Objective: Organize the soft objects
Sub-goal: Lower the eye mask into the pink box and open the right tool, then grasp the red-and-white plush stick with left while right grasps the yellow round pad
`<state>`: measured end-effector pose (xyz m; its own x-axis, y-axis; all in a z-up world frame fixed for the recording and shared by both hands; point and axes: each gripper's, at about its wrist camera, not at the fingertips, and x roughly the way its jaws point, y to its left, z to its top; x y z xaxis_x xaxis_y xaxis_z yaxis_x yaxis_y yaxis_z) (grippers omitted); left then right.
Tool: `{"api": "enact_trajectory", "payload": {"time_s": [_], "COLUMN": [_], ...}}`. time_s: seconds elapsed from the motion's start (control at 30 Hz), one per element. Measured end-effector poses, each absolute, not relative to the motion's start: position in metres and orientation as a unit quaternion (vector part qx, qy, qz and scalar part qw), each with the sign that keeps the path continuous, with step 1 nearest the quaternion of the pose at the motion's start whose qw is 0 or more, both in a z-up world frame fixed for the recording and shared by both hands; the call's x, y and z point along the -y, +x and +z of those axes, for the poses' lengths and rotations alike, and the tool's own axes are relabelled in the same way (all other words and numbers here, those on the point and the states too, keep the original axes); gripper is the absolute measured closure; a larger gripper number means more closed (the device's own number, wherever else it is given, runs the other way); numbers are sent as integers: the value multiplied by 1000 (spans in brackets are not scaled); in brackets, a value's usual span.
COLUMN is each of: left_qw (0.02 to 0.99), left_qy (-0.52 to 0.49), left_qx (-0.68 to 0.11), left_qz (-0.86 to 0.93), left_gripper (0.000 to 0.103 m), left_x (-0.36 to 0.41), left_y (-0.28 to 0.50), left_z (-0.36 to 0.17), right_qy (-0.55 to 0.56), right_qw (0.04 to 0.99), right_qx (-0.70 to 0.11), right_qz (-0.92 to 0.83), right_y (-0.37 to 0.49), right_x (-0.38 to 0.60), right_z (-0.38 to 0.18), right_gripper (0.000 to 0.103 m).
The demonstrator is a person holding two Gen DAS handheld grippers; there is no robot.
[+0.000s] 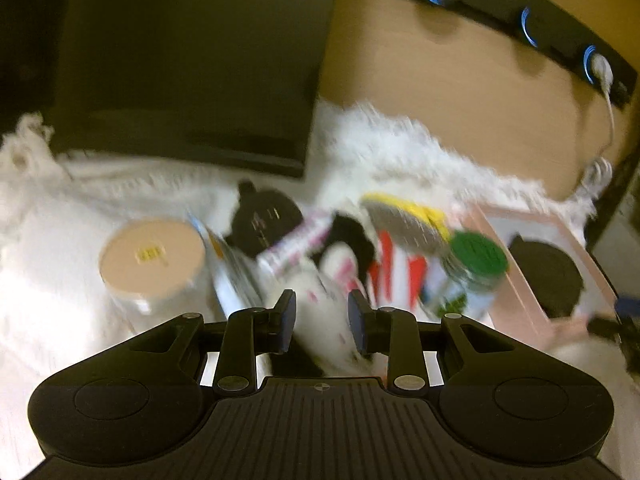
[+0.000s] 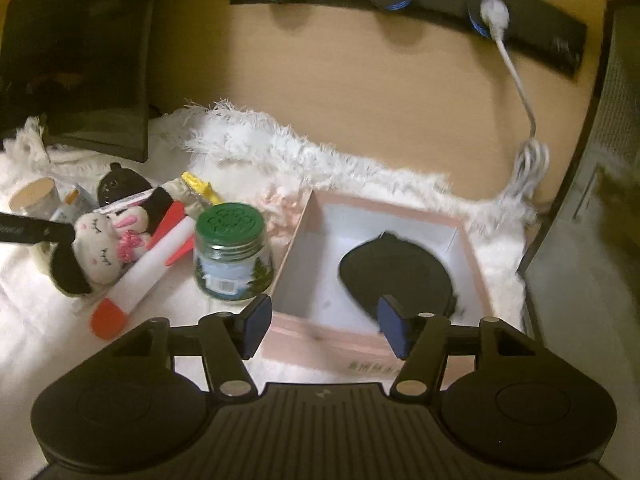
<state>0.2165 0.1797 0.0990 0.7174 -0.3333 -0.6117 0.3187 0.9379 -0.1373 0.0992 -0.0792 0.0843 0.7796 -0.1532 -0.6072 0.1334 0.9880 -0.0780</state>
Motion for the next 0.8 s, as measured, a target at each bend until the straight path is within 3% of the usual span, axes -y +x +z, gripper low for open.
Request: {"api": "enact_trajectory", "payload": {"time_s": [0.2,0.5,0.8], "left_qw": [915,898,896], "left_qy": [6,-5,-6], "left_qx": [-345,-380,-365], "left_qz": [-207,-224,-254], "left_gripper": [72,72,72], "left_x": [-188,-181,-184], "left_y": [238,238,201], "left_z": [105,85,98], "right_qy": [60,-8,-113], "right_qw": [928,939,918], "right_qx": [-365,-343,-378], "right_qz": [-50,3,50], "right_y": [99,131,265], "right_x": [88,64,15], "right_z": [73,82,85], "right_gripper": [43,43,45]}}
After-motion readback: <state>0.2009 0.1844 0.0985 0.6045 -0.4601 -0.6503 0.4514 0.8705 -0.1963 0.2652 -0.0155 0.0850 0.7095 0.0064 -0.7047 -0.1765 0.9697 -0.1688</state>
